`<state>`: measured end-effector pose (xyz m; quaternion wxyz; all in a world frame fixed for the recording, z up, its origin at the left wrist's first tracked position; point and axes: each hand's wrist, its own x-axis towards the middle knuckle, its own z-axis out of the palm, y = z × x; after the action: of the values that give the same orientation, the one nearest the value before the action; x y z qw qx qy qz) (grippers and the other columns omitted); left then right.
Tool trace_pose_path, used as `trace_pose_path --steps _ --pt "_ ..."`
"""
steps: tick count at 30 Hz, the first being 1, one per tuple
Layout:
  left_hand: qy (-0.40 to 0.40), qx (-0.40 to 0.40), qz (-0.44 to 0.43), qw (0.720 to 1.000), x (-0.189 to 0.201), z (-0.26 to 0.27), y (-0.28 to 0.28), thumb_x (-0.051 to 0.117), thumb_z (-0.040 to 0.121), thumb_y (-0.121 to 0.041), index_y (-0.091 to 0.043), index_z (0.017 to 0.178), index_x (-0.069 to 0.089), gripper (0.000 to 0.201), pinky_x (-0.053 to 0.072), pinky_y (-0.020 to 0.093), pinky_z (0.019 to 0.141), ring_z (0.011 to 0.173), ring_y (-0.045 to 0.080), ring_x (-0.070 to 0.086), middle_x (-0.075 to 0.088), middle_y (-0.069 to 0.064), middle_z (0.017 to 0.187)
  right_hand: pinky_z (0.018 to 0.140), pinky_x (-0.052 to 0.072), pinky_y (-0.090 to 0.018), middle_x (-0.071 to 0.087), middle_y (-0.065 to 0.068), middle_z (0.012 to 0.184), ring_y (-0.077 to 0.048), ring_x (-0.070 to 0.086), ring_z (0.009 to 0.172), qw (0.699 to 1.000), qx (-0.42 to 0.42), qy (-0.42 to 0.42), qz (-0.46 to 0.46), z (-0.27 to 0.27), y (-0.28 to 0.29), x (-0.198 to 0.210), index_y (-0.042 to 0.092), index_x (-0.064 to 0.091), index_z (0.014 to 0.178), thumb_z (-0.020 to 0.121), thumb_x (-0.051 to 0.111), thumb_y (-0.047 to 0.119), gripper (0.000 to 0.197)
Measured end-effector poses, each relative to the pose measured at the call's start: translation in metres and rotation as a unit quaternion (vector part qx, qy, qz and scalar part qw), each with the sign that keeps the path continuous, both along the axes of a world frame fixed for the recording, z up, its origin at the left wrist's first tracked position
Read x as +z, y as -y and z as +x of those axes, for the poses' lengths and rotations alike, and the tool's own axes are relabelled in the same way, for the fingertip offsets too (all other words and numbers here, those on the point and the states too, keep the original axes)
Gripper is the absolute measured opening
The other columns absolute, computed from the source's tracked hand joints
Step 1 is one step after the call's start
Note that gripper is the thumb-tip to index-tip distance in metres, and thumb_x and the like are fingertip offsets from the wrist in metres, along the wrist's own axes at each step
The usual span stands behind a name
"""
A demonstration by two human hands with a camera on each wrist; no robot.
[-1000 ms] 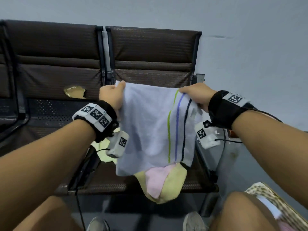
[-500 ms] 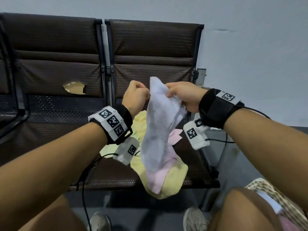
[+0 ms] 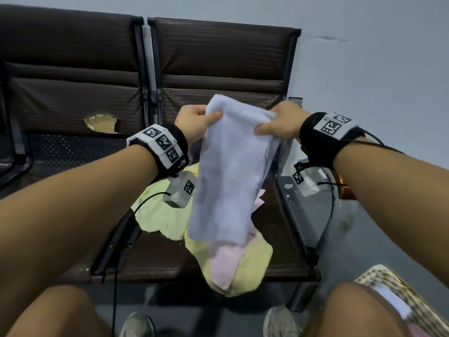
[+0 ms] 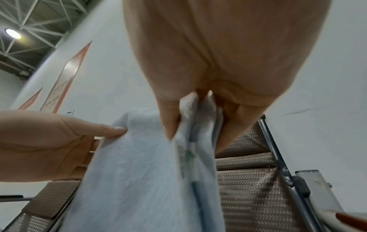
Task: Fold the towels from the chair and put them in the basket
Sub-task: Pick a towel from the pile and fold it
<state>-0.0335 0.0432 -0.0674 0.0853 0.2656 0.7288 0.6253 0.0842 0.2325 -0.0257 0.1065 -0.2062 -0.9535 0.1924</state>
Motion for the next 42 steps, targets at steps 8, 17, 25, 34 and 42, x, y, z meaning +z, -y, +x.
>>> trace_pose_path --steps 8,17,25,34,42 --pt "-0.014 0.024 0.028 0.999 -0.014 -0.016 0.009 0.078 0.082 -0.012 -0.015 0.085 0.072 0.006 0.057 0.027 0.071 0.076 0.014 0.071 0.074 0.003 0.087 0.064 0.048 -0.032 0.067 -0.004 0.078 -0.017 0.06 0.07 0.982 0.027 -0.162 -0.088 -0.009 -0.007 -0.035 0.008 0.068 0.084 0.077 0.079 0.031 0.026" --pt "0.137 -0.181 -0.241 0.943 -0.149 0.035 0.051 0.052 0.098 -0.004 -0.001 0.103 0.056 0.007 0.052 0.041 0.087 0.088 0.029 0.057 0.056 0.018 0.097 0.058 0.045 -0.03 0.062 0.016 0.057 0.002 0.057 0.057 0.965 0.192 0.163 -0.078 0.034 0.018 -0.154 0.022 0.061 0.061 0.084 0.074 0.02 0.027" --pt "0.229 -0.236 -0.355 0.875 -0.175 0.04 0.063 0.057 0.098 -0.011 -0.001 0.106 0.067 0.016 0.058 0.027 0.058 0.069 0.02 0.074 0.075 0.009 0.088 0.079 0.052 -0.041 0.075 -0.013 0.105 -0.027 0.067 0.089 0.899 0.125 0.309 -0.283 0.046 0.012 -0.196 0.006 0.072 0.106 0.082 0.078 0.031 0.035" --pt "0.143 -0.014 -0.275 0.951 -0.211 0.003 0.016 0.054 0.094 -0.021 0.006 0.107 0.067 0.032 0.056 0.055 0.089 0.094 0.036 0.068 0.069 0.024 0.11 0.092 0.056 -0.037 0.074 -0.013 0.107 -0.024 0.07 0.097 0.948 -0.053 0.034 -0.312 -0.003 -0.016 -0.241 0.002 0.073 0.106 0.086 0.07 0.007 0.021" --pt "0.147 0.026 -0.297 0.943 -0.243 -0.01 0.005 0.068 0.086 -0.031 -0.015 0.138 0.046 0.058 0.054 0.036 0.084 0.102 0.028 0.063 0.061 0.006 0.118 0.101 0.045 -0.031 0.062 -0.005 0.129 -0.025 0.059 0.118 0.992 -0.017 0.09 -0.09 -0.02 -0.013 -0.258 0.014 0.058 0.133 0.089 0.065 0.029 0.047"
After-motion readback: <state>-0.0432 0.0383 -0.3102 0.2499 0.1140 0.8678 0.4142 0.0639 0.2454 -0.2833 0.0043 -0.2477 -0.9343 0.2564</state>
